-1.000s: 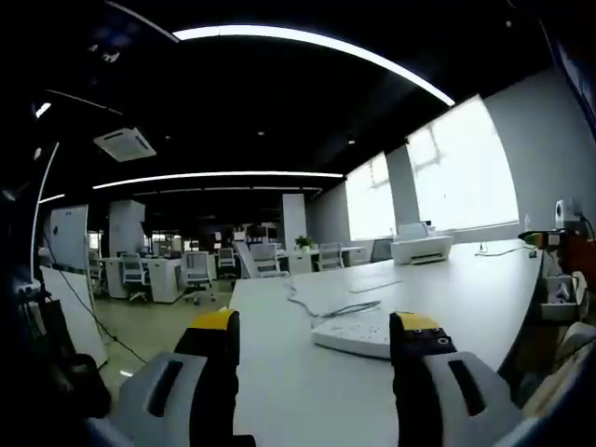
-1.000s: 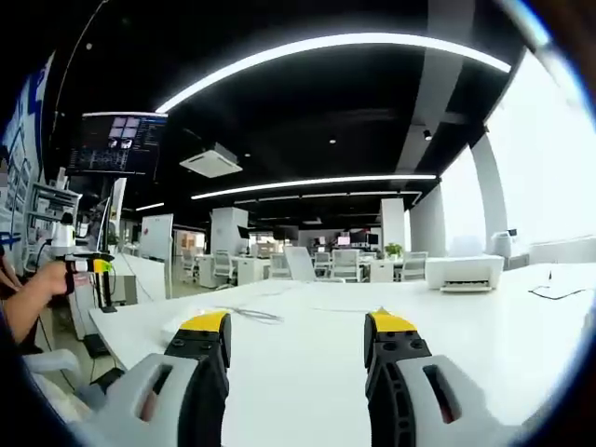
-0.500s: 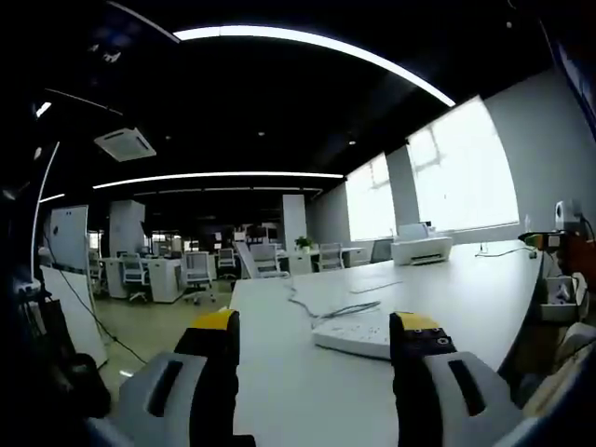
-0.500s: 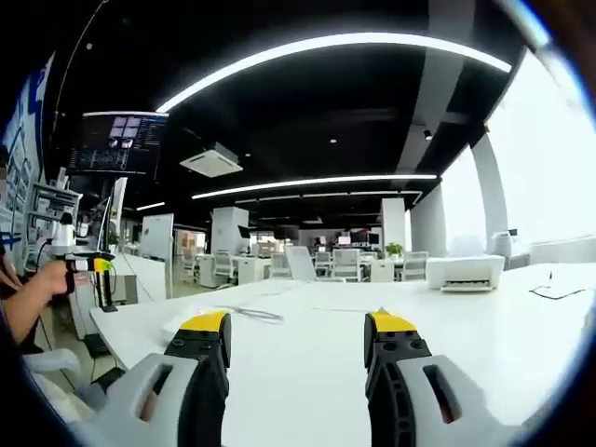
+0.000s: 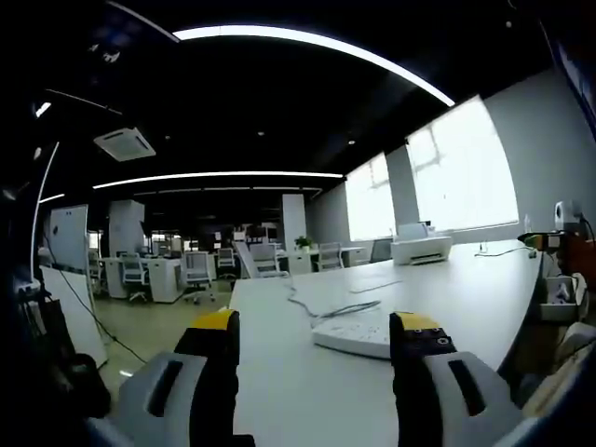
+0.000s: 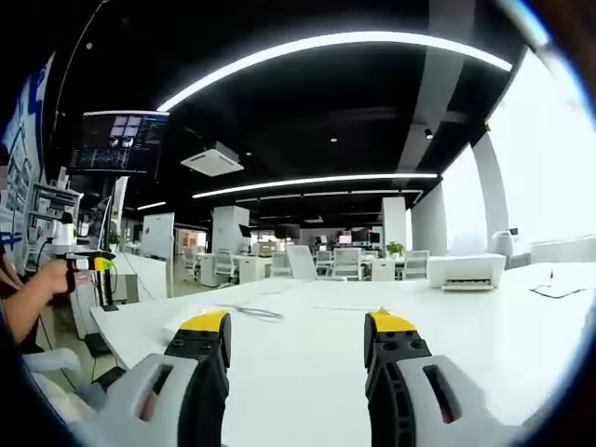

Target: Pick up the power strip scattered on the table, fix it on the side mounting bracket of the table, and press the switch

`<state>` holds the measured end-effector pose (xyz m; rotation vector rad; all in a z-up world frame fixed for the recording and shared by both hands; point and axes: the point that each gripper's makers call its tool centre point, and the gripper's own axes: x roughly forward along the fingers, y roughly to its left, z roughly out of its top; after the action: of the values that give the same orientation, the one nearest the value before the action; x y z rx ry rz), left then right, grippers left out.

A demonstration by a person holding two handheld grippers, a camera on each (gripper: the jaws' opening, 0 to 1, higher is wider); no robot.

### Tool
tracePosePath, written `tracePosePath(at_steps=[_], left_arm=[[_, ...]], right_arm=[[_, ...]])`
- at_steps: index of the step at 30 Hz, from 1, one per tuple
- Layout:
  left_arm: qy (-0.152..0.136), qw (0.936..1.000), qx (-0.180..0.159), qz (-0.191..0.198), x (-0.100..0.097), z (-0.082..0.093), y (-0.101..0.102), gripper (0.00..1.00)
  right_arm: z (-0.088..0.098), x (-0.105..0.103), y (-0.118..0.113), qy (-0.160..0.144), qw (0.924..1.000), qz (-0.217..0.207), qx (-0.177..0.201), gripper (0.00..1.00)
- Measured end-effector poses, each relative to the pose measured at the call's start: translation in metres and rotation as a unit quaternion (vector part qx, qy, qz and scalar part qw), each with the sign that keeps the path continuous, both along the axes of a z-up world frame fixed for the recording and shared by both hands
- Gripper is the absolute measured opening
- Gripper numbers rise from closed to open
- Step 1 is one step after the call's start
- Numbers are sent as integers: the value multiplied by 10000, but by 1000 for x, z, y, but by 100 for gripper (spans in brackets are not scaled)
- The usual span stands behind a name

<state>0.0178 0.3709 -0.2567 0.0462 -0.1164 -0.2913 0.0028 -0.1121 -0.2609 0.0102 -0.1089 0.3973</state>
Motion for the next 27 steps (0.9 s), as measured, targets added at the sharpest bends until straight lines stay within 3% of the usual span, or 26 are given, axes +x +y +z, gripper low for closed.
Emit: tracePosePath(at_steps=[27], left_arm=[[15,10000,-35,16,0,-1,3,70]], right_arm=[[1,0,1,-15,10000,19,-20,54]])
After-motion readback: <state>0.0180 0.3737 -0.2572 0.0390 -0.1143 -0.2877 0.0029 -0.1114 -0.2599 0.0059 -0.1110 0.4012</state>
